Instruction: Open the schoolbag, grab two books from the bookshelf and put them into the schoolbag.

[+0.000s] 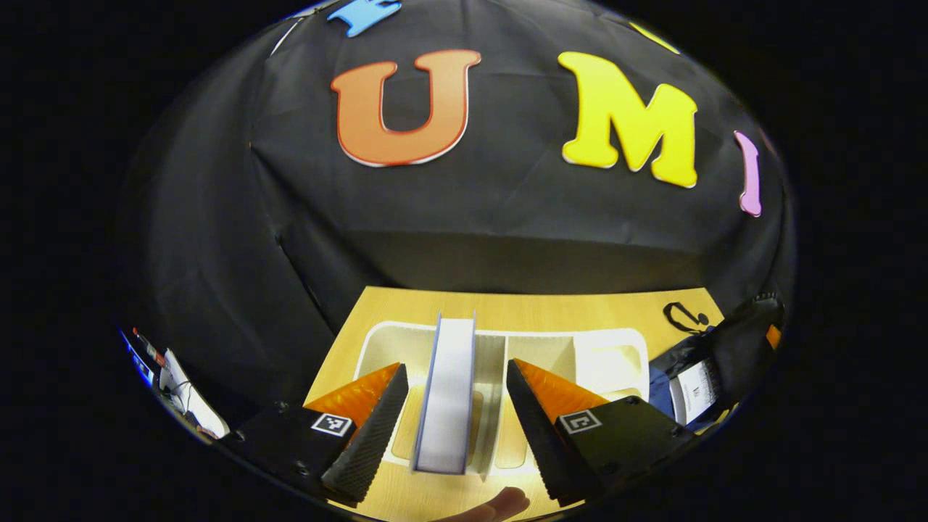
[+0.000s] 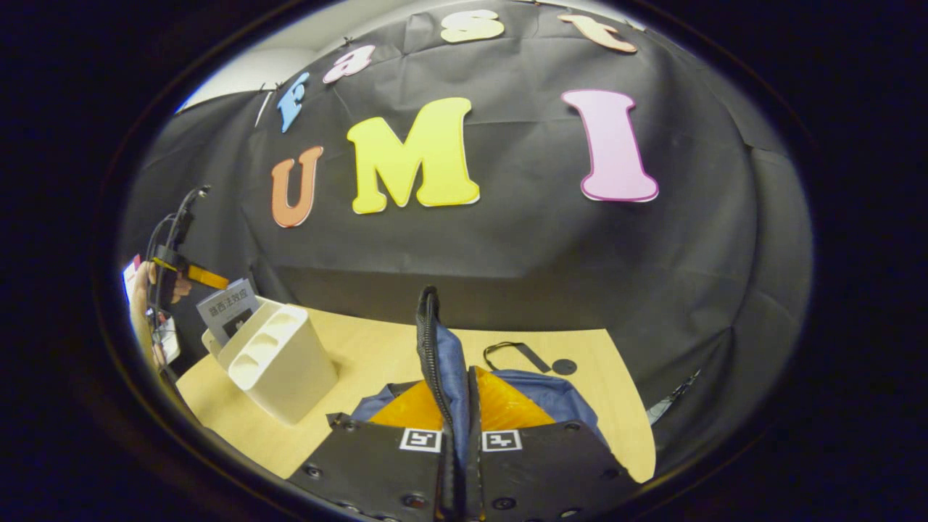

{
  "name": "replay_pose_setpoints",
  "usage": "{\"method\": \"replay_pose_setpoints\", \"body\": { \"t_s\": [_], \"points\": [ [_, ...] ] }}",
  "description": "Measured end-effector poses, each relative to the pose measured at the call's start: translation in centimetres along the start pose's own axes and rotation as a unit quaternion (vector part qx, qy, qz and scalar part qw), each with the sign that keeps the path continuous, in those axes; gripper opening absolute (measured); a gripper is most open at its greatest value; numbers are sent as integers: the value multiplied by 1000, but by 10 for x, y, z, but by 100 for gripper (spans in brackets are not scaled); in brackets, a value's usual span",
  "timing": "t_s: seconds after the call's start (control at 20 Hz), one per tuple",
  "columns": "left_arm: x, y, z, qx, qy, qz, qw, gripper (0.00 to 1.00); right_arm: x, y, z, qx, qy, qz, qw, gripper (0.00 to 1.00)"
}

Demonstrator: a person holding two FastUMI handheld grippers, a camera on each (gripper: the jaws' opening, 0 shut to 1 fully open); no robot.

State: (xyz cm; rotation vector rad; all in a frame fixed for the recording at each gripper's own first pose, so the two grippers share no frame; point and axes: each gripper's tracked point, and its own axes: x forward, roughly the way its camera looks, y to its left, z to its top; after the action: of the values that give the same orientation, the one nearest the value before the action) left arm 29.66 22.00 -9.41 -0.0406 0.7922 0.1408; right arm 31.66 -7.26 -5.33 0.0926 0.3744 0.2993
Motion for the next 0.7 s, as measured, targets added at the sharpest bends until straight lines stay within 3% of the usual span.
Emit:
{"method": "replay_pose_setpoints", "body": {
  "t_s": [0.15,0.2,0.35,0.5,0.55,0.6,0.7],
  "points": [
    [16,5,-13,13,71,10,997,85,1,3,-3,-12,3,-4,1000,6],
    [19,0,-17,22,90,1,996,91,1,5,-3,-16,2,-6,1000,6],
    [22,-2,-28,53,153,-16,987,75,-2,7,-5,-30,-2,-8,1000,9],
    [27,4,-51,58,218,-5,974,60,-3,9,-7,-29,-3,-4,1000,6],
    [26,3,-50,56,220,-7,974,51,-3,8,-9,-28,-4,-4,1000,6],
    [27,-2,-50,52,218,-18,974,55,-2,8,-9,-26,-6,-2,1000,6],
    [23,-4,-55,38,225,-15,973,48,-2,7,-11,-24,-6,-1,1000,6]
  ]
}}
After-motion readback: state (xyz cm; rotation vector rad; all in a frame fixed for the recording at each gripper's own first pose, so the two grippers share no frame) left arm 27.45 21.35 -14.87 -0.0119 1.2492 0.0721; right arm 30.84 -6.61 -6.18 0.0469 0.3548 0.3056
